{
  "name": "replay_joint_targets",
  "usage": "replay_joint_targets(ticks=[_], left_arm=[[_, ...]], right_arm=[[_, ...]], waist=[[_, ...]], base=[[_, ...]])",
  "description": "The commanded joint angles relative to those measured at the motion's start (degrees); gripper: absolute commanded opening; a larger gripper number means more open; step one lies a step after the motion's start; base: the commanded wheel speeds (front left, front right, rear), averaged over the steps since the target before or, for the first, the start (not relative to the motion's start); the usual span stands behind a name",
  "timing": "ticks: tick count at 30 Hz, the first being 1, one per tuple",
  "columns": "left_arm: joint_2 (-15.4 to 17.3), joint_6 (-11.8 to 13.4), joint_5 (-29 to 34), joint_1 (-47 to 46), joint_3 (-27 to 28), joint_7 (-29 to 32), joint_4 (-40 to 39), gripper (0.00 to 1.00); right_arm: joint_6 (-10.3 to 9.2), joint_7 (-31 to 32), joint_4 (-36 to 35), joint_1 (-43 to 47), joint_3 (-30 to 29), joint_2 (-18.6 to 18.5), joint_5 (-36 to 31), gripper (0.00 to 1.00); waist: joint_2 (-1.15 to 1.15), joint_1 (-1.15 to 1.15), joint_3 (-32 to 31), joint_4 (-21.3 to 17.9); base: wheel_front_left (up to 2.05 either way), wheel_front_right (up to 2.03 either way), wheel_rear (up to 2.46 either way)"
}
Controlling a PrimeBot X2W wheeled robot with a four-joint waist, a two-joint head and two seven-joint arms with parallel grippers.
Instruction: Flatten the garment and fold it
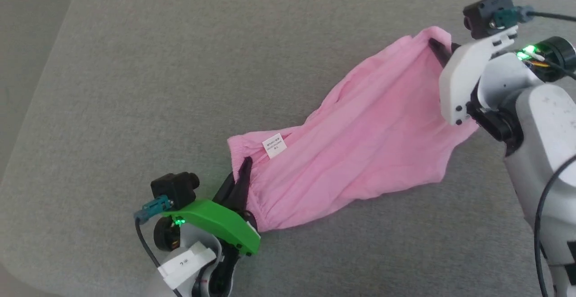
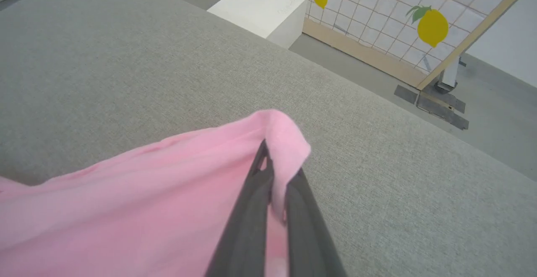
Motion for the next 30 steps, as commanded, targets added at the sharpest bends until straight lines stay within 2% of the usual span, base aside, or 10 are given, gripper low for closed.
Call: replay_joint_targets(ticks=[1, 7, 14, 18, 19, 20, 21, 22, 25, 30], left_arm=[[-0.6, 0.1, 0.4, -1.3, 0.1, -0.8, 0.6, 0.0], [-2.2, -0.2, 0.1, -1.9, -0.5, -2.1, 2.9, 0.0], [-2.9, -0.5, -1.0, -1.9, -1.8, 0.0, 5.0, 0.0], [-3.1, -0.7, -1.5, -1.9, -2.4, 1.0, 5.4, 0.0], [-3.1, -0.9, -1.6, -1.9, -2.6, 1.3, 5.5, 0.09], [-3.1, -1.0, -1.6, -1.9, -2.7, 1.3, 5.6, 0.45], [-3.0, -0.9, -1.5, -1.8, -2.7, 1.1, 5.6, 0.93], [-3.0, -0.9, -1.4, -1.8, -2.7, 0.9, 5.7, 1.0], [-2.7, -0.7, -0.8, -1.6, -2.4, -0.7, 5.6, 1.0], [-1.8, -0.3, 0.9, -0.6, -1.7, -4.6, 5.2, 1.0]], right_arm=[[-0.09, -0.2, 1.9, -1.8, 0.9, -0.4, 0.9, 0.0], [-0.09, 2.2, 10.8, -6.3, 4.2, -1.4, 3.8, 0.0], [-0.09, 11.7, 18.1, -9.6, 6.9, -2.6, 6.3, 0.0], [-0.09, 16.0, 20.4, -11.0, 6.4, -2.7, 7.1, 0.0], [-0.09, 16.4, 20.6, -11.2, 6.0, -2.5, 7.2, 0.09], [-0.09, 16.3, 20.5, -11.2, 5.8, -2.3, 7.3, 0.55], [-0.09, 16.1, 20.4, -11.0, 5.5, -2.1, 7.5, 1.0], [-0.09, 15.7, 20.1, -10.7, 5.4, -2.0, 7.7, 1.0], [-0.09, 12.1, 18.0, -8.8, 5.3, -1.9, 8.4, 1.0], [-0.09, 2.5, 13.2, -3.7, 4.8, -2.3, 10.1, 1.0]], waist=[[0.0, 0.0, 2.5, 2.8], [0.0, 0.0, 3.7, 5.1], [0.0, 0.0, 3.9, 6.3], [0.0, 0.0, 3.8, 6.4], [0.0, 0.0, 3.7, 6.4], [0.0, 0.0, 3.5, 6.3], [0.0, 0.0, 3.1, 6.2], [0.0, 0.0, 2.8, 6.1], [0.0, 0.0, 1.1, 5.8], [0.0, 0.0, -2.5, 4.7]], base=[[0.0, 0.0, 0.0], [0.0, 0.0, 0.0], [0.0, 0.0, 0.0], [0.0, 0.0, 0.0], [0.0, 0.0, 0.0], [0.0, 0.0, 0.0], [0.0, 0.0, 0.0], [0.0, 0.0, 0.0], [0.0, 0.0, 0.0], [0.0, 0.0, 0.0]])
